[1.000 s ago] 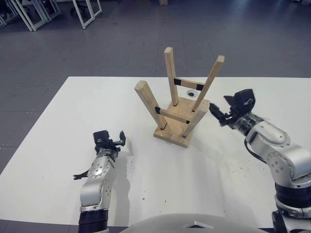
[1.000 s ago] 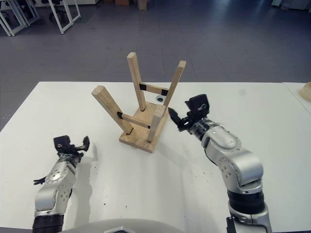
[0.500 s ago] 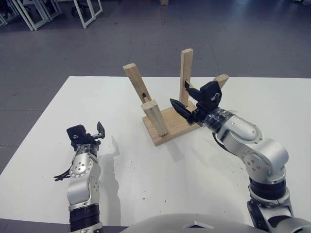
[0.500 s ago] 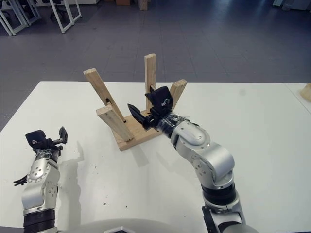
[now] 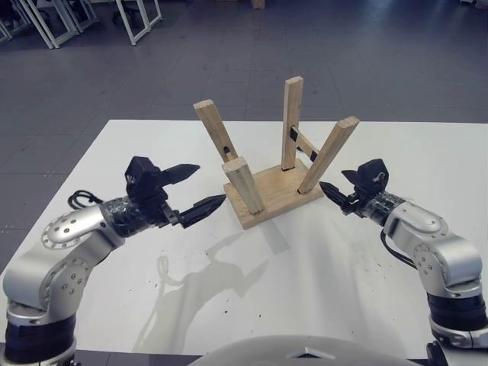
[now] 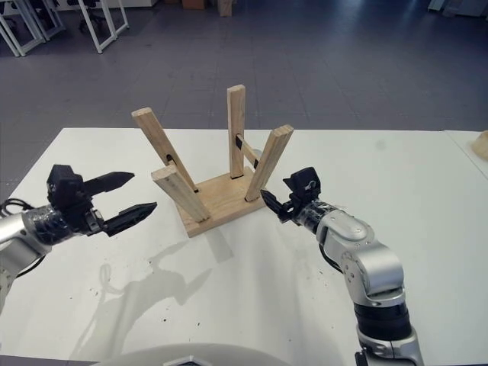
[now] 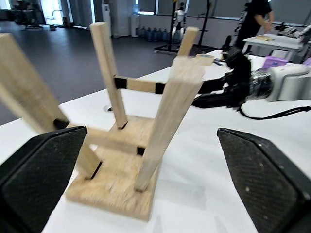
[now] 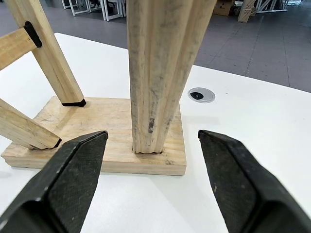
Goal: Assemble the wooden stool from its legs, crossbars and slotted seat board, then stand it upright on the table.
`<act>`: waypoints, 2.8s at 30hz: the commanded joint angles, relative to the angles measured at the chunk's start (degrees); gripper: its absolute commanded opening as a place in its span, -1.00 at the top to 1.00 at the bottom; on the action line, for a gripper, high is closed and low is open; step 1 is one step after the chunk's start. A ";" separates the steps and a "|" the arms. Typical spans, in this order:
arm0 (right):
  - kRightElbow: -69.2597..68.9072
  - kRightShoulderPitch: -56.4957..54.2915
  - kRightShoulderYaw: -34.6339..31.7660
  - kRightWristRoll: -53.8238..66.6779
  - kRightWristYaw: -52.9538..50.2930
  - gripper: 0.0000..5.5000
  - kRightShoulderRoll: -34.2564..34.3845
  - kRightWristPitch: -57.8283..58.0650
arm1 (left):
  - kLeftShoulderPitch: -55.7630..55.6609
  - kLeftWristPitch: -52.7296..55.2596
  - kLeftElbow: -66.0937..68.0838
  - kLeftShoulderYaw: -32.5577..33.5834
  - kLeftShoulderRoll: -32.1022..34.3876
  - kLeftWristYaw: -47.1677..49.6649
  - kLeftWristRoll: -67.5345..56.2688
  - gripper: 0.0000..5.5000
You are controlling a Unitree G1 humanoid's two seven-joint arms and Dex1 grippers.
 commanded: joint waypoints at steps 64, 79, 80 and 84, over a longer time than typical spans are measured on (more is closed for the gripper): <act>18.40 -20.79 2.95 17.32 53.58 0.17 -15.44 1.17 | -16.22 -4.72 23.12 -11.51 2.67 -36.09 4.56 0.54; 22.70 -25.11 -7.96 50.40 38.69 0.42 -13.19 46.31 | -19.82 26.61 23.08 -11.00 7.42 -33.33 -18.60 0.54; 24.97 -25.29 -7.06 50.86 37.48 0.42 -12.75 46.94 | -21.39 26.03 25.92 -12.09 5.82 -32.42 -16.76 0.54; 30.17 -25.43 -3.54 46.54 36.18 0.07 -11.83 45.47 | -28.56 17.97 39.78 -17.92 0.34 -32.03 -5.02 0.22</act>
